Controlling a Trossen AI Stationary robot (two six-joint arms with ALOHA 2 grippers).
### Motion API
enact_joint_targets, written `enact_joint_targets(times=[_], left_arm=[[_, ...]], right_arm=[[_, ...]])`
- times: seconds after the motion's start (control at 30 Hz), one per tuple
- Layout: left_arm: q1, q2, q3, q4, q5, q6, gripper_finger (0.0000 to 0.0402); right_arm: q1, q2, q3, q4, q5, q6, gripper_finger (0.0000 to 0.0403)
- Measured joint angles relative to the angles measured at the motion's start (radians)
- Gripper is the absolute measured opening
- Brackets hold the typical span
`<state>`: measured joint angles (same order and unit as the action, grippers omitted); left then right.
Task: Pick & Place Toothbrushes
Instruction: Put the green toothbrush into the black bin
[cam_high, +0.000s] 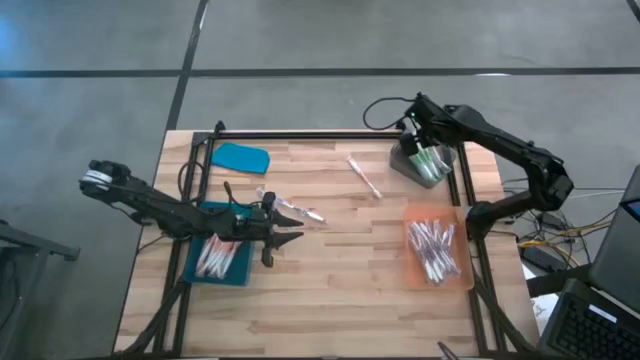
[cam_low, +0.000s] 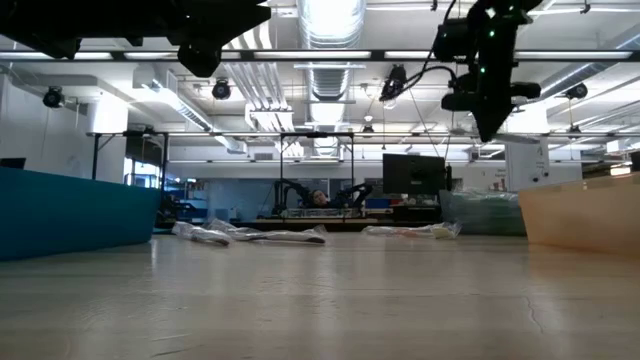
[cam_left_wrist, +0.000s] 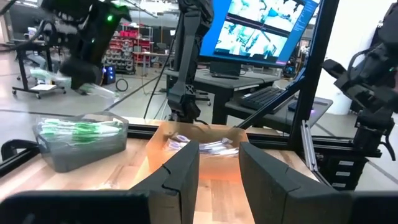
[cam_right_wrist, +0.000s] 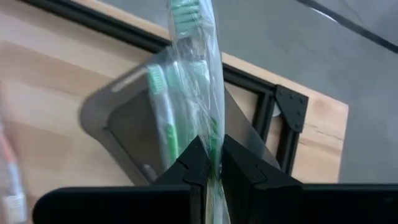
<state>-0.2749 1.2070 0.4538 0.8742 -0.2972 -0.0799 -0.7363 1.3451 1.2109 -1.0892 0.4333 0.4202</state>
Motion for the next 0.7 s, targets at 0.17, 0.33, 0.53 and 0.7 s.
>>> enact_joint_targets(times=[0.17,0.33,0.53,0.7], left_arm=[[0.000,0.000,0.000,0.000,0.000,0.004,0.0120],[0.000,0.000,0.000,0.000,0.000,0.018,0.0120],[0.000,0.000,0.000,0.000,-0.001,0.021,0.0120],[0.000,0.000,0.000,0.000,-0.001,0.021,0.0120]], right_arm=[[-0.025,0.062,-0.005,0.003,0.003,-0.037,0.0022],[-0.031,0.116,-0.007,0.004,0.003,-0.059,0.0022],[-0.034,0.161,-0.039,0.017,0.003,-0.076,0.0022],[-0.042,0.179,-0.080,0.065,0.004,-0.084,0.0022]])
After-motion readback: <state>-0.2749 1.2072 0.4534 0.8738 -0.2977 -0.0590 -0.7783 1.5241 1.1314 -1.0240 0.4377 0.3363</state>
